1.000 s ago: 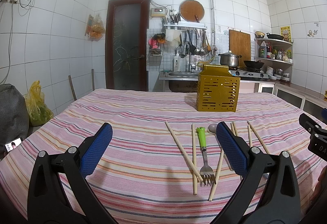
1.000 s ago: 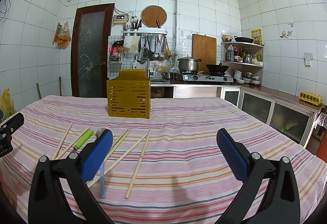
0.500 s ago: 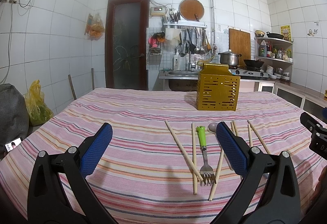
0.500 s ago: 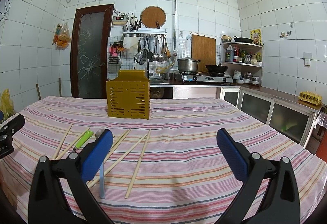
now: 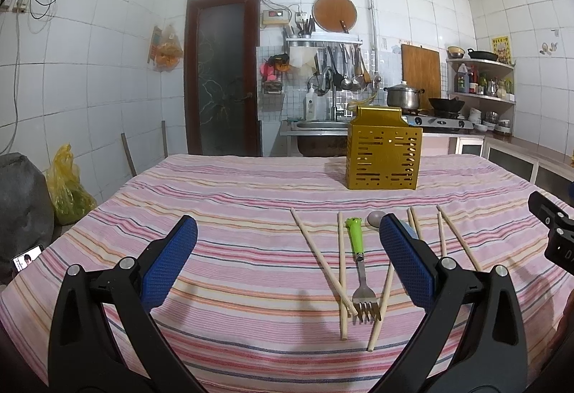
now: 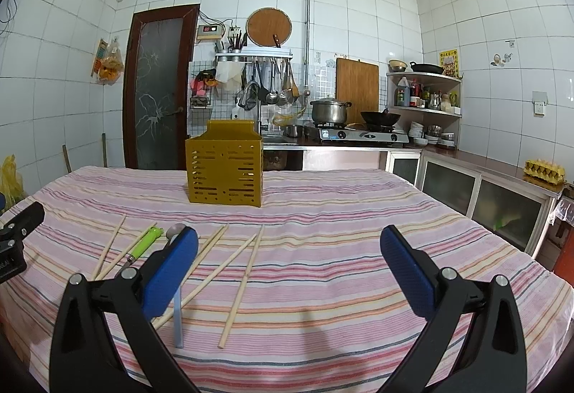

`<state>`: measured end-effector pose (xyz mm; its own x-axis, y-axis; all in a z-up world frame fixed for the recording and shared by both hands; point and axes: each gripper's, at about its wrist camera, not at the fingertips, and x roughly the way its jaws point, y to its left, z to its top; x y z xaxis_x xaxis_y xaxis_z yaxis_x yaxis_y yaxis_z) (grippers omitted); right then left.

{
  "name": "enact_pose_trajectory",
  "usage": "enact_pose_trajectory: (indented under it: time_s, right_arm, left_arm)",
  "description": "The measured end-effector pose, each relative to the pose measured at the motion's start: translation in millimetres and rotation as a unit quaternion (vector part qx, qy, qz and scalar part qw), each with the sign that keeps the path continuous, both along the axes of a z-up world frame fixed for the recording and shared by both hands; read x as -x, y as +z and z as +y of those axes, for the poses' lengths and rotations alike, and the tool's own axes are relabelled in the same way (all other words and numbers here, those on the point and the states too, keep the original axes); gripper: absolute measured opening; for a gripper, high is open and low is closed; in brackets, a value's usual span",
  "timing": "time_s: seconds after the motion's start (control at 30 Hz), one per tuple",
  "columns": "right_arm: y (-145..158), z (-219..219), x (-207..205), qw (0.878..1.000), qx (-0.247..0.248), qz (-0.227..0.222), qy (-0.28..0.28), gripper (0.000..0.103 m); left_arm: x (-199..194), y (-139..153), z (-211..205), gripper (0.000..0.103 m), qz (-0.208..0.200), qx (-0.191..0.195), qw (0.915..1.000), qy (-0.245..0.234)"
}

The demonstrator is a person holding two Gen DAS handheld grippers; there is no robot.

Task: Organize utensils

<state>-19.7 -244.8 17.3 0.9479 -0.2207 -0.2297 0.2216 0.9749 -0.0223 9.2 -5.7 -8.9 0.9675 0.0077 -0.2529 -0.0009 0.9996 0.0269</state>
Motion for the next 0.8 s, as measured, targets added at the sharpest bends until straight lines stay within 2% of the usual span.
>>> enact_pose_trajectory:
  time_s: [0.27, 0.5, 0.63, 0.8]
  right_arm:
    - [-4.4, 1.1, -7.6, 1.000, -0.004, 0.019, 0.002, 0.099]
    - [-6.9, -1.3, -9.7, 0.999, -0.017, 0.024, 0.012, 0.099]
    - [-9.3, -2.4, -11.7, 0.999, -0.026, 0.030, 0.019, 0.099]
    - [-12.8, -4.6, -20.3, 0.997, -0.043, 0.058, 0.023, 0.099]
  left_arm:
    - [-1.7, 0.1, -7.5, 0.098, 0.014, -0.016, 0.9998, -0.006]
    - [-2.8, 1.4, -6.8, 0.098, 0.019, -0.014, 0.9997, -0.005]
    - [-9.2, 1.1, -4.1, 0.098, 0.036, -0.009, 0.9993, -0.009]
    - [-18.4, -0.3, -1.2, 0.098, 0.065, -0.001, 0.9978, -0.009]
